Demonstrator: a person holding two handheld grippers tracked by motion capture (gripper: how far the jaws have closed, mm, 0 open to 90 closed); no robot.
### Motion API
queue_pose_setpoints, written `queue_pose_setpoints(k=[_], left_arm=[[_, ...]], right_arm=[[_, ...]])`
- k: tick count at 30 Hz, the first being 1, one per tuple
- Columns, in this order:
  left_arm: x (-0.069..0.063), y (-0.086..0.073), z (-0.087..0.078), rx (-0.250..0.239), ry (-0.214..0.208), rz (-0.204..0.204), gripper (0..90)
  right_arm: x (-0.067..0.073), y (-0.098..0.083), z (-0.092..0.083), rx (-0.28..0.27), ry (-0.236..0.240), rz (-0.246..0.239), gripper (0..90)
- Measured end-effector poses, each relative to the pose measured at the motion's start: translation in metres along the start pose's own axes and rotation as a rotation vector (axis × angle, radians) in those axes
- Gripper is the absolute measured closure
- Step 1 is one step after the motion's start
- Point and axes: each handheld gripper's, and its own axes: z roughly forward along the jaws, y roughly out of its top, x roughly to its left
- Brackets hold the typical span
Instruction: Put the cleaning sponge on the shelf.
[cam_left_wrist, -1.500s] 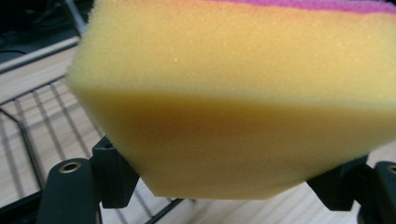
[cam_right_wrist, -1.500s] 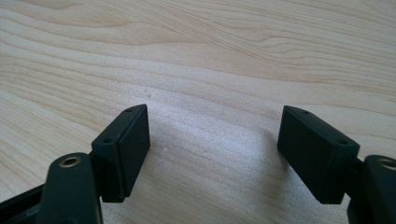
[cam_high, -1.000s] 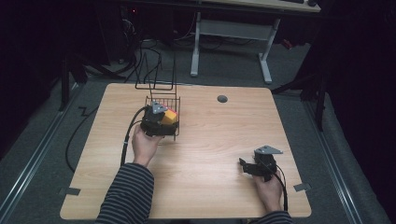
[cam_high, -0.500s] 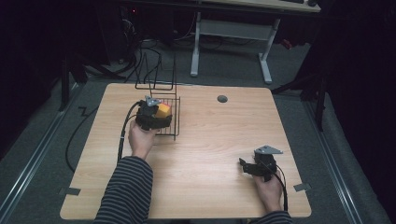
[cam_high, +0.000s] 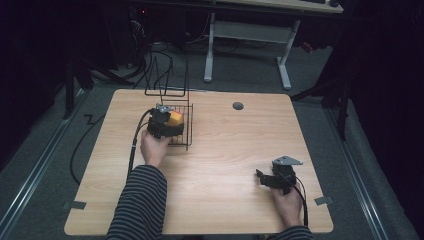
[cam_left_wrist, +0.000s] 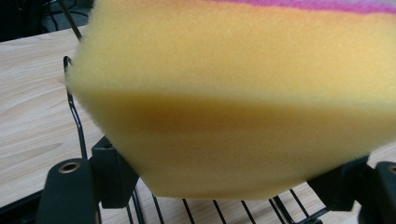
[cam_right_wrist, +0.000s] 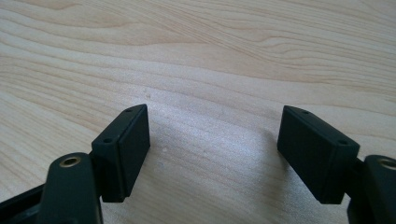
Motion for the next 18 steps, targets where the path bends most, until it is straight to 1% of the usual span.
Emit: queue_pose_setpoints(k=[3,5,10,18], left_arm=[[-0.0010,-0.0001,0.0023,-0.001,0.008,0.001,23.8],[-0.0005,-0.0005,0.0041,0.001,0.011,-0.014,23.8],[0.0007,-0.0018,0.0072,0.014,0.019,-0.014,23.6],[0.0012,-0.0025,0.0092,0.015,0.015,-0.020,22.8]], right_arm=[[0.0000,0.0000,0.0000,0.000,0.000,0.000,25.6],[0.0000,0.0000,0.0000,0.000,0.000,0.000,25.6],[0.0000,0.0000,0.0000,0.000,0.000,0.000,25.6],[0.0000,0.0000,0.0000,0.000,0.000,0.000,25.6]])
